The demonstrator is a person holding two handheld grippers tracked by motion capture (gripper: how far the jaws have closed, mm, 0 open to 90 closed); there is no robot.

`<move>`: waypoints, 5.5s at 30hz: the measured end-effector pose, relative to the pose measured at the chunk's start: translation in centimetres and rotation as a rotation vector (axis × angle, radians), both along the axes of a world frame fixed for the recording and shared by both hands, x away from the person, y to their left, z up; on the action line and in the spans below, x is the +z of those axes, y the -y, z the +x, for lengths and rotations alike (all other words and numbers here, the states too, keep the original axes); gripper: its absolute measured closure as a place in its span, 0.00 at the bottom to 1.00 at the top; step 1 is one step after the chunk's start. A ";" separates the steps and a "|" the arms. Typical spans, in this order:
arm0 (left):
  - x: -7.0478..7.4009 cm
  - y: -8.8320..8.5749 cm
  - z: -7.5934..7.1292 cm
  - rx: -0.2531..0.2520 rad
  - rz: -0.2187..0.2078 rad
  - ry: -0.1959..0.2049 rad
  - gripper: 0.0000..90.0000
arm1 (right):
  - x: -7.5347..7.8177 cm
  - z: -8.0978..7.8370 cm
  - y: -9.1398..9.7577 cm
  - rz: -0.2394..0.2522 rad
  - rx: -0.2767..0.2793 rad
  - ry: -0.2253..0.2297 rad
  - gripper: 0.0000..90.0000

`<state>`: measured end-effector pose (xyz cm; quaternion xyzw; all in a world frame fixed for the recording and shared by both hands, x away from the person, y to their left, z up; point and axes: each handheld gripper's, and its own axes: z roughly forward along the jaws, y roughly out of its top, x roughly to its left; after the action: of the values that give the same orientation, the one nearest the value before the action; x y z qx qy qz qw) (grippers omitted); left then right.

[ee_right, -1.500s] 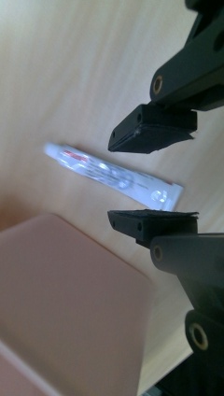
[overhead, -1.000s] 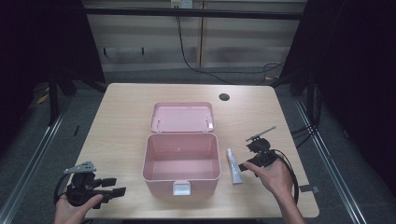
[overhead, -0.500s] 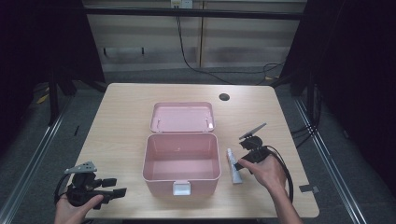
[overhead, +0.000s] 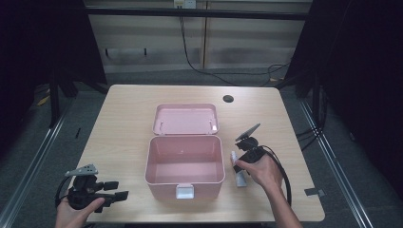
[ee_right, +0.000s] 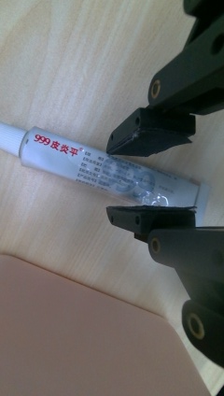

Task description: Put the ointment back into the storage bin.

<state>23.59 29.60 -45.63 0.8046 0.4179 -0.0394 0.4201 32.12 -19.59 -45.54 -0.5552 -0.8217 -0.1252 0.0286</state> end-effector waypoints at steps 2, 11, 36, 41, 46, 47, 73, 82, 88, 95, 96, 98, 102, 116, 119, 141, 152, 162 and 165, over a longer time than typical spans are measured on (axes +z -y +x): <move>0.0 0.2 0.0 -0.002 0.001 -0.003 0.34 | -0.1 0.2 -0.2 -0.002 -0.010 -0.009 0.71; 0.0 0.1 0.0 -0.002 0.001 -0.004 0.34 | -0.6 0.5 -0.5 -0.031 -0.018 -0.016 0.72; 0.0 0.2 0.0 -0.008 0.005 -0.005 0.34 | -1.2 0.6 -1.3 -0.087 0.063 -0.015 0.79; 0.0 0.2 0.0 -0.008 0.004 -0.004 0.34 | -1.0 0.5 -1.0 -0.092 0.073 -0.023 0.79; 0.0 0.3 0.0 -0.009 0.003 -0.009 0.34 | -0.3 0.3 -0.5 -0.080 0.085 -0.006 0.79; 0.0 0.3 0.0 -0.009 0.003 -0.008 0.34 | -0.2 0.2 -0.4 -0.078 0.081 -0.011 0.79; 0.0 0.2 0.0 -0.006 0.011 -0.011 0.32 | 2.6 -0.8 1.0 -0.064 0.087 0.030 0.80; -0.1 0.3 0.0 -0.006 0.009 -0.016 0.30 | 3.7 -1.1 1.4 -0.055 0.094 0.035 0.79; -0.1 0.4 0.0 -0.018 0.023 -0.014 0.30 | 4.3 -1.3 1.6 -0.042 0.094 0.037 0.79; -0.1 0.5 0.1 -0.017 0.028 -0.016 0.30 | 5.6 -1.5 1.5 -0.025 0.106 0.032 0.79; -0.1 0.5 0.1 -0.017 0.028 -0.016 0.30 | 5.6 -1.5 1.5 -0.025 0.106 0.032 0.79; -0.2 0.5 0.1 -0.019 0.030 -0.017 0.30 | 6.1 -1.6 1.4 -0.036 0.109 0.027 0.79; -0.1 0.5 0.1 -0.018 0.032 -0.015 0.30 | 6.5 -1.6 1.5 -0.044 0.123 0.021 0.79; -0.2 0.5 0.0 -0.019 0.035 -0.016 0.30 | 9.9 -2.2 0.6 -0.049 0.189 0.063 0.79; -0.1 0.4 0.0 -0.015 0.033 -0.014 0.30 | 10.6 -2.1 0.5 -0.050 0.198 0.082 0.79; -0.1 0.4 0.0 -0.014 0.034 -0.013 0.30 | 13.9 -2.5 -1.7 -0.003 0.402 0.126 0.79; -0.2 0.4 0.0 -0.015 0.033 -0.014 0.30 | 14.5 -2.3 -3.4 0.003 0.505 0.132 0.79; -0.1 0.4 0.1 -0.013 0.030 -0.015 0.30 | 15.4 -2.1 -5.7 0.009 0.604 0.130 0.80; -0.1 0.4 0.1 -0.013 0.030 -0.015 0.30 | 15.5 -1.9 -6.4 0.007 0.627 0.128 0.79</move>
<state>23.66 29.21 -45.75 0.8131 0.4163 -0.0420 0.4048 30.17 -13.14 -30.09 -0.2658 -0.9525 -0.1480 0.0161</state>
